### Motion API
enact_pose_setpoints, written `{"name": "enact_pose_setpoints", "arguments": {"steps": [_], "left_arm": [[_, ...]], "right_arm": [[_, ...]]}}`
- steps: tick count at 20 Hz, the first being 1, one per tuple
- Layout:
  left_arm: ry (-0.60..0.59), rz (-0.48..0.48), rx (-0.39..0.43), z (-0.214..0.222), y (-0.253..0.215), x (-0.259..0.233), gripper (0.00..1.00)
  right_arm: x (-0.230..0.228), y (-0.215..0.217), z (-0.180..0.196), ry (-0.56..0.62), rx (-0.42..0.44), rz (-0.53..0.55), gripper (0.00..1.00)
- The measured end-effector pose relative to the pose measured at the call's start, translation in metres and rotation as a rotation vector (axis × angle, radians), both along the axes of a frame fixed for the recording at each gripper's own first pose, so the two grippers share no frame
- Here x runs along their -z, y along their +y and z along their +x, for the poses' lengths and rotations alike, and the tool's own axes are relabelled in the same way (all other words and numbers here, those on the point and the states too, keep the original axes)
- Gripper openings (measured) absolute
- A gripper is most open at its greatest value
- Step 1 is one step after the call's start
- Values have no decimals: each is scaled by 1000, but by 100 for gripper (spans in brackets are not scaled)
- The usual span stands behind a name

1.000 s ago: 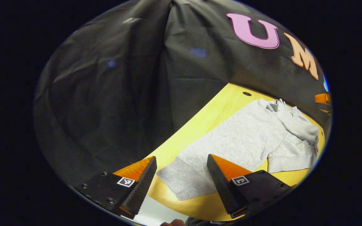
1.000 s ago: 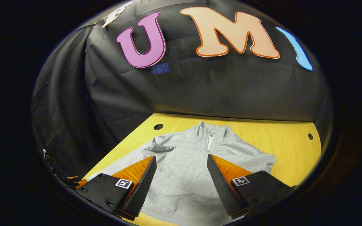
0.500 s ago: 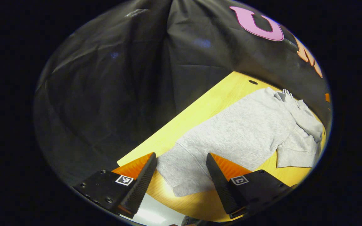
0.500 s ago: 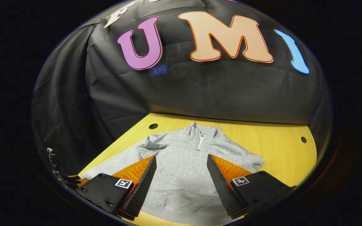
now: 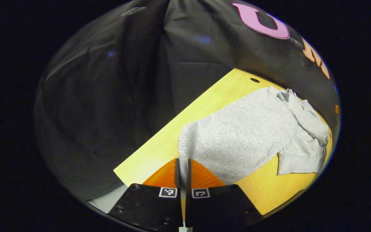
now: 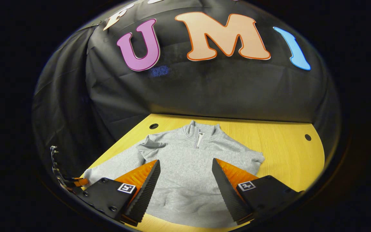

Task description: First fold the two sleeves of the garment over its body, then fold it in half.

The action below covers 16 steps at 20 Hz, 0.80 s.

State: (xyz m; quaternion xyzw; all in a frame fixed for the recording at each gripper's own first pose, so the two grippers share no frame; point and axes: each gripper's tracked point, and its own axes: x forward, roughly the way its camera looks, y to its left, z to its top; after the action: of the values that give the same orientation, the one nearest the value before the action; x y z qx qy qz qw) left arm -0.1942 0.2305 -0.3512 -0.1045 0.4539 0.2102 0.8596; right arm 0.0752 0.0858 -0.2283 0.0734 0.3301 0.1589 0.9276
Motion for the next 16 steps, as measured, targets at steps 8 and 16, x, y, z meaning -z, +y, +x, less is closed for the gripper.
{"name": "enact_pose_setpoints", "arguments": {"steps": [8,16], "left_arm": [[-55,-18,-34,41,5,-36,0],[-206,8,29,131,-7,-96,0]], "right_arm": [[-5,-38,-13,2,54,11,99],[-2,-78,-41,26,110,17,99]]}}
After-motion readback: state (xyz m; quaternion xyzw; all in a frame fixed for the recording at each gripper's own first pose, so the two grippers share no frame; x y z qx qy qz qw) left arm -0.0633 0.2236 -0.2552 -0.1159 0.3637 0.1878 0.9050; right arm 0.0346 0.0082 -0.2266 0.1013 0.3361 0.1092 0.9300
